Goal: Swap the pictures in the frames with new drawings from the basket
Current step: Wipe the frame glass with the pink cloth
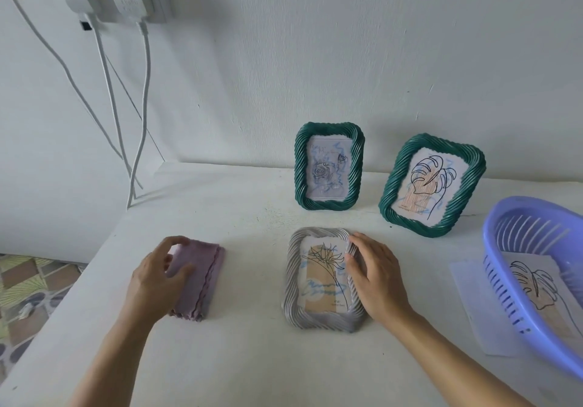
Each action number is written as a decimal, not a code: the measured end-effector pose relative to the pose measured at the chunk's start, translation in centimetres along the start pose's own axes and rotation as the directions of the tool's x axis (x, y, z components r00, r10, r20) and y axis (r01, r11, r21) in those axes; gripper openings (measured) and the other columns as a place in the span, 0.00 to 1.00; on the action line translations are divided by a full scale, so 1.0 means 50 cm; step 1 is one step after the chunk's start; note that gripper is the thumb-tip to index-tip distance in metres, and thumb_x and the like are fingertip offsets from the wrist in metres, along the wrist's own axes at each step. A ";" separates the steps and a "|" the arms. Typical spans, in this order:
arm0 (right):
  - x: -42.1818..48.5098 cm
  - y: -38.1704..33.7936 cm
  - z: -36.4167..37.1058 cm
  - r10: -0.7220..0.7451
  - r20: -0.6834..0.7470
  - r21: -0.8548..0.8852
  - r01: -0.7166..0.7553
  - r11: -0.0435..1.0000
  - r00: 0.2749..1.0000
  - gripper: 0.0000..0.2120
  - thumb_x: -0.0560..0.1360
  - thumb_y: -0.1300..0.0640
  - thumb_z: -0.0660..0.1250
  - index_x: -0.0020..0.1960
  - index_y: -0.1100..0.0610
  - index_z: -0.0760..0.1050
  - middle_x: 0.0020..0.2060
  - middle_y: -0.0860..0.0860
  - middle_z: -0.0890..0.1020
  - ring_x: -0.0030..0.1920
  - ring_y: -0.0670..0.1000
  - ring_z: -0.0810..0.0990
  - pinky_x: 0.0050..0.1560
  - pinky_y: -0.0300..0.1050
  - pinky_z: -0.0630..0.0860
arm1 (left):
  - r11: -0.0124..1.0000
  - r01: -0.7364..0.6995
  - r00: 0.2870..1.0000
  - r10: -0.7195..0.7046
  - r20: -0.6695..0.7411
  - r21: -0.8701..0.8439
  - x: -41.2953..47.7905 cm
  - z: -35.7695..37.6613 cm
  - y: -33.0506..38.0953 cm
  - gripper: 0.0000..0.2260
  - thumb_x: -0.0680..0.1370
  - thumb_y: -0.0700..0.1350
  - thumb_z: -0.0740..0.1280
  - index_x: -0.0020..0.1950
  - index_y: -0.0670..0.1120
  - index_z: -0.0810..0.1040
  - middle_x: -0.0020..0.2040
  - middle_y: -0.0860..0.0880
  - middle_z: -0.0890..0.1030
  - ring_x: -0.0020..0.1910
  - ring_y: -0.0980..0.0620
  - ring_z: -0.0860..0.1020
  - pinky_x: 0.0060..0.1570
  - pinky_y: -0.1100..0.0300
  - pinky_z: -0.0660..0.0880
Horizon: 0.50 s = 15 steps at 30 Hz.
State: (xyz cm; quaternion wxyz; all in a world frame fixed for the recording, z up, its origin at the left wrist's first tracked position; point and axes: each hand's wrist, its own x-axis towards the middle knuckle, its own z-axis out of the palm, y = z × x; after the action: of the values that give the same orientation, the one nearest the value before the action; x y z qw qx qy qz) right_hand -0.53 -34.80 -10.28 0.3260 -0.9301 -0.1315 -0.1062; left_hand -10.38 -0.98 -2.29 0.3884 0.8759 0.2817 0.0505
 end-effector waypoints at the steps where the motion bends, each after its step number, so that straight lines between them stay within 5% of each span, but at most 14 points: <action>1: 0.000 -0.002 -0.002 0.000 -0.007 0.023 0.000 1.000 1.000 0.24 0.78 0.44 0.55 0.68 0.54 0.74 0.66 0.49 0.77 0.68 0.49 0.71 0.72 0.48 0.65 | 0.999 -0.003 1.000 0.003 0.013 -0.049 -0.001 -0.001 0.006 0.14 0.77 0.43 0.67 0.54 0.62 0.77 0.49 0.50 0.80 0.46 0.48 0.80 0.39 0.52 0.78; 5: 0.002 -0.035 -0.032 -0.053 -0.049 0.120 0.059 0.991 0.997 0.19 0.79 0.46 0.58 0.65 0.53 0.76 0.61 0.47 0.77 0.65 0.46 0.71 0.68 0.43 0.66 | 0.962 -0.069 0.995 0.085 0.051 -0.263 -0.023 0.001 0.064 0.11 0.80 0.42 0.67 0.53 0.60 0.81 0.51 0.52 0.81 0.43 0.49 0.83 0.36 0.55 0.77; 8: 0.000 -0.090 -0.067 -0.077 0.070 0.357 0.047 0.933 0.995 0.13 0.81 0.51 0.64 0.65 0.49 0.76 0.58 0.42 0.78 0.63 0.43 0.75 0.64 0.38 0.70 | 0.887 -0.140 0.975 0.201 0.096 -0.439 -0.051 0.014 0.120 0.11 0.80 0.41 0.69 0.55 0.57 0.82 0.50 0.49 0.83 0.43 0.47 0.85 0.40 0.50 0.78; 11: -0.004 -0.141 -0.089 -0.035 0.245 0.529 -0.103 0.842 0.969 0.13 0.80 0.49 0.65 0.65 0.42 0.74 0.59 0.41 0.78 0.63 0.42 0.75 0.61 0.37 0.72 | 0.808 -0.161 0.941 0.299 0.159 -0.568 -0.063 0.047 0.161 0.11 0.79 0.39 0.70 0.59 0.51 0.82 0.52 0.43 0.82 0.45 0.41 0.84 0.45 0.38 0.77; 15: -0.006 -0.178 -0.112 0.021 0.388 0.733 -0.322 0.600 0.922 0.16 0.79 0.50 0.66 0.66 0.43 0.72 0.56 0.39 0.81 0.57 0.39 0.80 0.52 0.34 0.76 | 0.737 -0.104 0.904 0.350 0.247 -0.668 -0.074 0.103 0.214 0.12 0.80 0.35 0.66 0.59 0.48 0.82 0.53 0.41 0.81 0.45 0.42 0.83 0.46 0.39 0.78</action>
State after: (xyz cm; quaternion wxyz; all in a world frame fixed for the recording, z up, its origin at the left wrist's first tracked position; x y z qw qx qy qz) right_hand -4.24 -31.71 -0.92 0.6799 -0.7050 -0.1272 0.1563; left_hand -7.04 -12.11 2.21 0.6983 0.7125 0.0612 0.0316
